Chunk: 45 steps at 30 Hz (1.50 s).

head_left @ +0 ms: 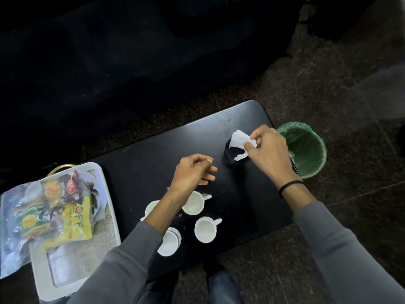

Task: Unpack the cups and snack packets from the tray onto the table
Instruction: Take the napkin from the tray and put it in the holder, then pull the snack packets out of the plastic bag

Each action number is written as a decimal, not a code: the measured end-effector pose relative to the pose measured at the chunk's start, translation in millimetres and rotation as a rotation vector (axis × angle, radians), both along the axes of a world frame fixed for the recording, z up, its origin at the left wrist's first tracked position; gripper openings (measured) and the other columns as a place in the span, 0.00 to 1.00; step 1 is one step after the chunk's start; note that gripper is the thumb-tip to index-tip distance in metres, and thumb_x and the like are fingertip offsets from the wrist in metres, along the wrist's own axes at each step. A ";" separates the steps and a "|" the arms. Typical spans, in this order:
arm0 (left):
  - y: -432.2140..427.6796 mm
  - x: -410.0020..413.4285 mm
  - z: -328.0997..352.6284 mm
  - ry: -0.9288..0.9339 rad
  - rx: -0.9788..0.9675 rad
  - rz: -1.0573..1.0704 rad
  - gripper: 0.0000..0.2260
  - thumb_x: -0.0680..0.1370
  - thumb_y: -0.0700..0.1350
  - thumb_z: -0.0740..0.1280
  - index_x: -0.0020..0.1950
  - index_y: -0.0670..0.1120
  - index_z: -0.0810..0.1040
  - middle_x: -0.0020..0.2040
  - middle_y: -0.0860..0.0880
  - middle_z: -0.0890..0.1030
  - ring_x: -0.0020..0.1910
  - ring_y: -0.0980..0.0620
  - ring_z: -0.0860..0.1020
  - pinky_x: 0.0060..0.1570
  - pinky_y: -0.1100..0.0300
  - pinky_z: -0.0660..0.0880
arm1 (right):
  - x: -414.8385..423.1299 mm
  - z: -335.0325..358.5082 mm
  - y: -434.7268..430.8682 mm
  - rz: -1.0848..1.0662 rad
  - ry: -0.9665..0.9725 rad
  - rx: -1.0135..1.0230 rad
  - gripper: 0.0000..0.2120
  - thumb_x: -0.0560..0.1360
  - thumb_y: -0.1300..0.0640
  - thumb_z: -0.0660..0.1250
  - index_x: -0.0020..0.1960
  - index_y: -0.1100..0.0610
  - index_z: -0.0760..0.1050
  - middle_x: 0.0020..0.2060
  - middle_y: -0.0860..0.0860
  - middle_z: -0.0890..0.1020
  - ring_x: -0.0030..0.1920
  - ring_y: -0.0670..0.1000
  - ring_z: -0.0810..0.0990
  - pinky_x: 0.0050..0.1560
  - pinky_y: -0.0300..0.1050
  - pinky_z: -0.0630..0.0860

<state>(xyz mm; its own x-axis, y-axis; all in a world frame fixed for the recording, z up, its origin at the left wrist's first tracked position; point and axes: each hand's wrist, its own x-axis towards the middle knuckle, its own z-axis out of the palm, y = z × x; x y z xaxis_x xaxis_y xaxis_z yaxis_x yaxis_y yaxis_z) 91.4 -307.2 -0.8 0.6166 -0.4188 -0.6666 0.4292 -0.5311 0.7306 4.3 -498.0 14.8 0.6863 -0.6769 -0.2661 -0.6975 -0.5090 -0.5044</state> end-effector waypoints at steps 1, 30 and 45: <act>3.2 0.5 1.7 -0.001 -0.005 0.009 0.06 0.82 0.44 0.66 0.52 0.47 0.83 0.42 0.49 0.89 0.36 0.51 0.86 0.35 0.61 0.81 | 0.6 1.9 4.2 0.011 -0.012 -0.011 0.09 0.77 0.55 0.70 0.56 0.56 0.77 0.50 0.55 0.79 0.50 0.56 0.79 0.50 0.52 0.77; 448.6 50.6 -23.6 -0.132 0.088 0.642 0.05 0.80 0.40 0.69 0.52 0.46 0.83 0.45 0.49 0.87 0.44 0.51 0.83 0.39 0.59 0.80 | 128.2 -28.6 459.5 0.739 0.103 0.273 0.15 0.80 0.54 0.70 0.65 0.57 0.73 0.56 0.54 0.82 0.53 0.57 0.83 0.54 0.58 0.81; 572.6 126.7 -96.7 -0.004 0.313 0.701 0.24 0.82 0.55 0.67 0.70 0.40 0.76 0.59 0.49 0.81 0.59 0.49 0.78 0.60 0.57 0.72 | 154.3 -74.7 535.6 0.733 0.141 0.227 0.08 0.81 0.54 0.68 0.58 0.53 0.74 0.53 0.46 0.81 0.30 0.40 0.73 0.36 0.46 0.80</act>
